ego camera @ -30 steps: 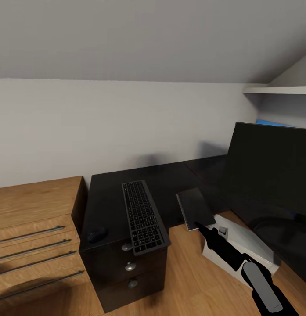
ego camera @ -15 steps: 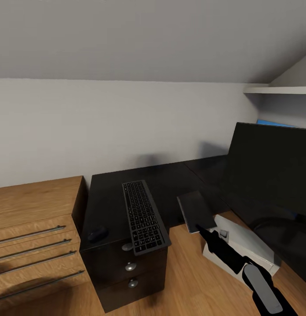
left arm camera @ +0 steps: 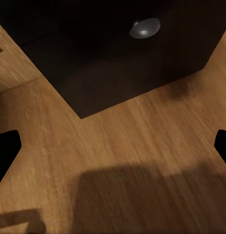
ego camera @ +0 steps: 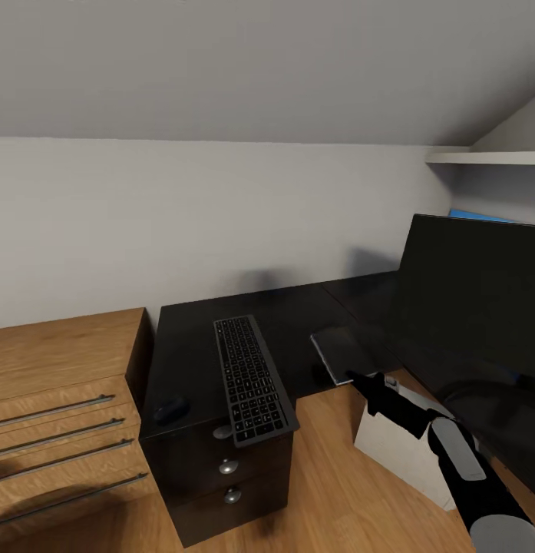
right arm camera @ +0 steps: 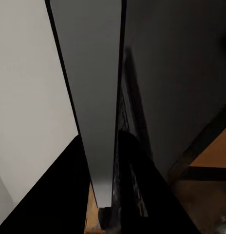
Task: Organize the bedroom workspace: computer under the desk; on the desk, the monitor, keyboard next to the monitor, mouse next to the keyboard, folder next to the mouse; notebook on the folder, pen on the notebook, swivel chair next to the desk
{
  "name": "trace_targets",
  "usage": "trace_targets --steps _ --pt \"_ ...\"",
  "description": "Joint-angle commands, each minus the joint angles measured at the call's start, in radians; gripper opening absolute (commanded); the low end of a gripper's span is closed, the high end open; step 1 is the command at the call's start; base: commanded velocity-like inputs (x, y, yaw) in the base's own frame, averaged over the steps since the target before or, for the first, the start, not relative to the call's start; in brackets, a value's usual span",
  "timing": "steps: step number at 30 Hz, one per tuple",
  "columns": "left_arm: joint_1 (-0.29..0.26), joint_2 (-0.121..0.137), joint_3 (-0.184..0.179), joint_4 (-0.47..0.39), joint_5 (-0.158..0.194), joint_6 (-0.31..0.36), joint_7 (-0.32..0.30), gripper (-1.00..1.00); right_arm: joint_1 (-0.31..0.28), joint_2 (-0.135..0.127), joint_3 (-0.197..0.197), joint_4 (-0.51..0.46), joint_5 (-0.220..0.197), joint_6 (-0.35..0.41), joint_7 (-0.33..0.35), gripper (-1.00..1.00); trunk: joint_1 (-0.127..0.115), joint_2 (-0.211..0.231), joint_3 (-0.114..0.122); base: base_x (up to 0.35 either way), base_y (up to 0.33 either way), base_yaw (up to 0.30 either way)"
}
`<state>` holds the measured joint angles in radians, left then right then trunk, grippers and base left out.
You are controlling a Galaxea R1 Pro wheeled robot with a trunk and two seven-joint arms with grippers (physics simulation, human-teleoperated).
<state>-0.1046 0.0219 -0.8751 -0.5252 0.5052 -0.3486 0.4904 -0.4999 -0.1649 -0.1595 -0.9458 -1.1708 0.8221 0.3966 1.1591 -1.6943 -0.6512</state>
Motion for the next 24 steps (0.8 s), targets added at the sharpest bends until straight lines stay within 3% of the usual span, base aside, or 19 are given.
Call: trace_targets --steps 1,4,7,24 --pt "-0.001 0.001 -0.009 -0.001 0.009 -0.004 0.008 1.0 -0.005 0.0 -0.014 0.005 0.002 0.037 0.002 -1.0 0.0 0.0 -0.001 0.0 0.0 0.0" --pt "-0.001 0.0 -0.009 -0.001 0.008 -0.004 0.009 1.0 -0.011 0.001 -0.027 0.051 0.002 0.109 0.001 -1.0 0.0 0.0 -0.001 0.0 0.0 0.0" --pt "-0.001 0.0 -0.01 -0.001 0.008 -0.004 0.009 1.0 -0.012 0.001 -0.03 0.107 0.002 0.131 0.002 -1.0 0.0 0.0 -0.001 0.0 0.0 0.0" --pt "-0.001 0.0 -0.01 -0.001 0.009 -0.004 0.008 1.0 -0.012 0.0 -0.031 0.145 0.009 0.128 0.0 -1.0 0.0 0.0 -0.001 0.056 0.0 0.0"
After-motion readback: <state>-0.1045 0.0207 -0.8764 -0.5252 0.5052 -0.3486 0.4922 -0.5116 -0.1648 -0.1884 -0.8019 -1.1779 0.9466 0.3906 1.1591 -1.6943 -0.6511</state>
